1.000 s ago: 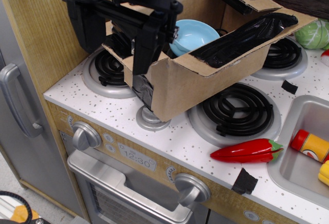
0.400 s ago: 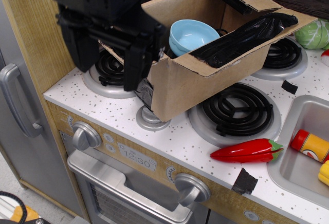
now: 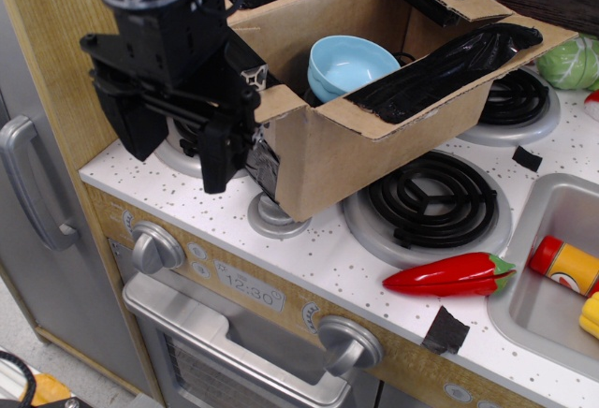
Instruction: Close small4fbox flaps
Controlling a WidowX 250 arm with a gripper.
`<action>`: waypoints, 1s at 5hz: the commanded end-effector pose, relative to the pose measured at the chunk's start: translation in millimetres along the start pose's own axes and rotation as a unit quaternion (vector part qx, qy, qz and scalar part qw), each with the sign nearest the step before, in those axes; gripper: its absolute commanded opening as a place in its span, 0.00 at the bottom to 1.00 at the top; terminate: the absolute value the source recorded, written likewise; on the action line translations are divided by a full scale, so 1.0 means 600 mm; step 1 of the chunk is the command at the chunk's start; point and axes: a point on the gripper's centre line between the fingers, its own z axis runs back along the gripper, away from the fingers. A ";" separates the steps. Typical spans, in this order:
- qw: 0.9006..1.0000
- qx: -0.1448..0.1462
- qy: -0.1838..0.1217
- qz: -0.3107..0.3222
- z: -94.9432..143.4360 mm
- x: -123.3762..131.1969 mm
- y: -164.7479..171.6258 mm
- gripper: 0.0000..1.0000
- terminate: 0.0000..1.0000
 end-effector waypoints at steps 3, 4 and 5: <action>0.996 -0.004 -0.042 -0.082 -0.015 0.067 0.027 1.00 0.00; 0.994 0.024 -0.049 -0.099 0.011 0.087 0.019 1.00 0.00; 0.992 0.045 -0.048 -0.104 0.038 0.100 0.006 1.00 0.00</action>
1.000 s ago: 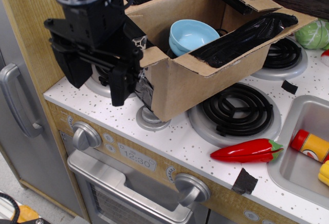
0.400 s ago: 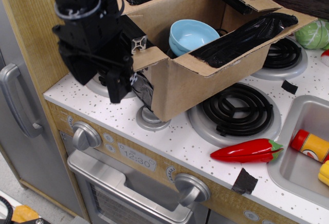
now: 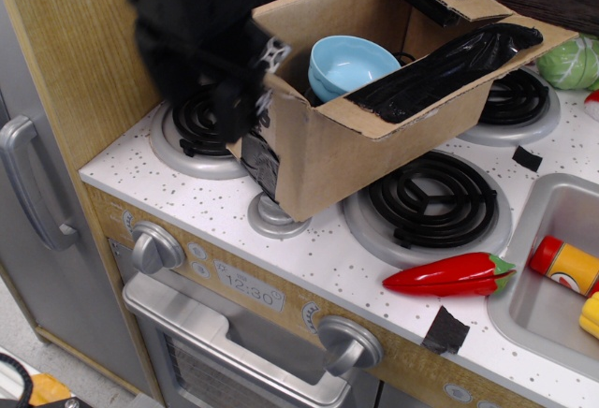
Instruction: Close small4fbox flaps
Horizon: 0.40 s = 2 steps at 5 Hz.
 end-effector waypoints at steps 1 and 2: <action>0.999 0.035 -0.010 -0.009 0.055 0.043 -0.010 1.00 0.00; 0.998 0.046 -0.015 -0.027 0.066 0.065 -0.013 1.00 0.00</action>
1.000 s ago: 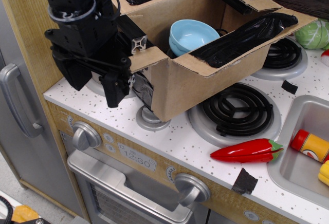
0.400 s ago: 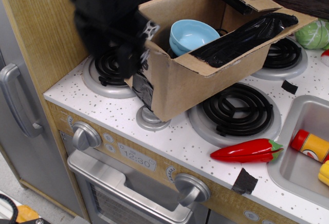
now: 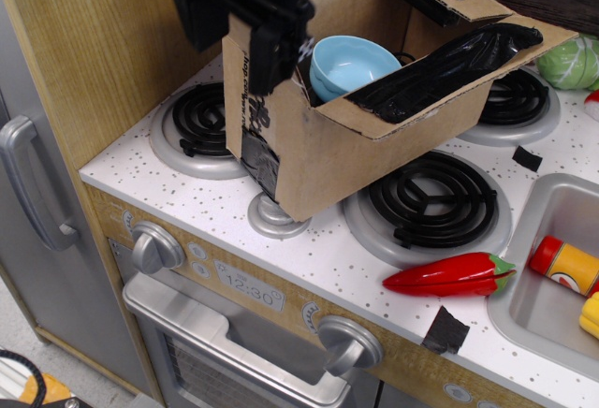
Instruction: Close small4fbox flaps
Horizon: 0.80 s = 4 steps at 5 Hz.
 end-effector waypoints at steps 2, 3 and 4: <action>0.997 0.016 -0.058 -0.037 0.014 0.086 -0.007 1.00 0.00; 0.997 0.006 -0.063 -0.043 0.016 0.111 -0.022 1.00 0.00; 0.995 -0.005 -0.082 -0.047 -0.005 0.118 -0.028 1.00 0.00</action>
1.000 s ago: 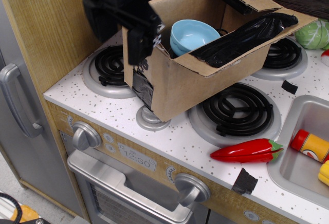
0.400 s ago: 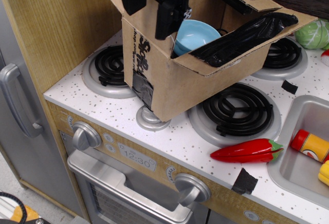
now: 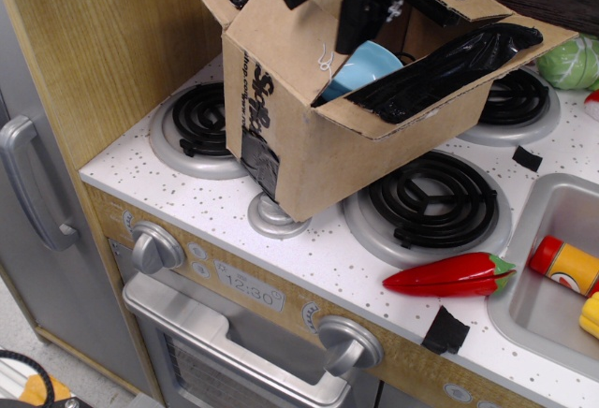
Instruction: Close small4fbox flaps
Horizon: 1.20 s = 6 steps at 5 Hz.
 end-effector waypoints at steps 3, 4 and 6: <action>0.996 -0.060 -0.057 0.021 -0.074 0.005 0.004 1.00 0.00; 0.995 -0.075 -0.060 0.021 -0.091 0.002 0.007 1.00 0.00; 0.995 -0.079 -0.053 0.019 -0.086 -0.010 0.001 1.00 1.00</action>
